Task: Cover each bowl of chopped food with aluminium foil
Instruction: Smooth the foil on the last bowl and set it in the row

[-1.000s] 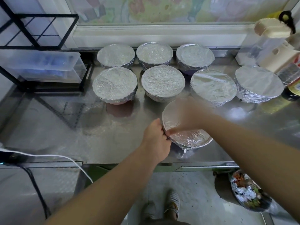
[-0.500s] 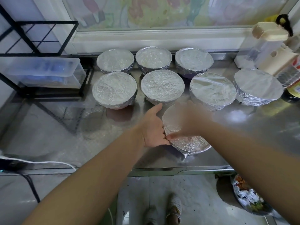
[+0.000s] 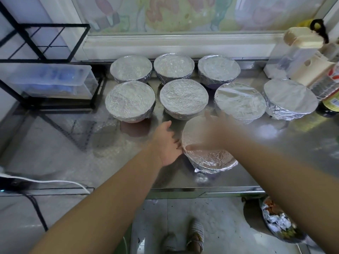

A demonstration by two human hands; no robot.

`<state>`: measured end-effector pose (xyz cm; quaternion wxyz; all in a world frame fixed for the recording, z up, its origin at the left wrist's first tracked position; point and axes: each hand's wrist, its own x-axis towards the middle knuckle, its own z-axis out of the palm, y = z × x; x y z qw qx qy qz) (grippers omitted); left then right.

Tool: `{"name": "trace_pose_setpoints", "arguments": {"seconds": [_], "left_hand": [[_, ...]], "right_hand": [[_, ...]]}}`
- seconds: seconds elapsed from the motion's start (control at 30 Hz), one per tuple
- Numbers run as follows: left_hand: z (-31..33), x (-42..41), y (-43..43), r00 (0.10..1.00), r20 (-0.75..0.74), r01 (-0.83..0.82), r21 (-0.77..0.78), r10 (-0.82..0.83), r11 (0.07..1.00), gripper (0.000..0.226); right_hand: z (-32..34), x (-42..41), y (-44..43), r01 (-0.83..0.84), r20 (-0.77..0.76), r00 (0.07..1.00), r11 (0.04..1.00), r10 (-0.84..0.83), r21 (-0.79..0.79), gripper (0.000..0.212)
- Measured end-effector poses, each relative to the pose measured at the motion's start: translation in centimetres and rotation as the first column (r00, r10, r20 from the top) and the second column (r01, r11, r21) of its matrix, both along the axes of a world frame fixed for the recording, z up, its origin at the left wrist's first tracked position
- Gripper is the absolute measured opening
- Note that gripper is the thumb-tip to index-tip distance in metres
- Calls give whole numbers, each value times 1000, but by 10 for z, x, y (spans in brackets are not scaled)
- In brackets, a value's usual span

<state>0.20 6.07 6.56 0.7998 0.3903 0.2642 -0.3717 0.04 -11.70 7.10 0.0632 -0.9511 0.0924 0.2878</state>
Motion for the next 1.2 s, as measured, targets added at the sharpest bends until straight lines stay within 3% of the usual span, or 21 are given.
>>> {"name": "trace_pose_setpoints", "arguments": {"seconds": [0.07,0.2,0.37,0.57,0.73,0.9,1.03,1.2], "left_hand": [[-8,-13,-4,995,15,-103,-6,103,995,72],[-13,-33,-15,993,66,-95,-46,98,994,69],[-7,-25,-11,996,87,-7,6,6,1000,72],[18,-10,-8,971,90,215,88,-223,972,74],[28,2,-8,939,60,329,134,-340,935,82],[35,1,-12,965,19,261,74,-263,962,80],[35,9,-8,970,-29,242,154,-241,958,86],[42,10,-21,969,-32,245,263,-245,933,66]], "right_hand": [[-2,4,-1,-43,-4,999,998,43,39,162],[-6,3,-1,-102,-41,994,993,104,55,160],[-2,2,5,-119,-42,992,993,119,4,165],[-10,4,6,-116,-26,993,993,116,18,174],[-12,2,7,-96,7,995,995,96,12,169],[-19,5,6,-99,23,995,995,98,34,177],[-19,5,6,-100,19,995,995,99,30,178],[-19,4,7,-93,20,995,995,93,24,177]]}}
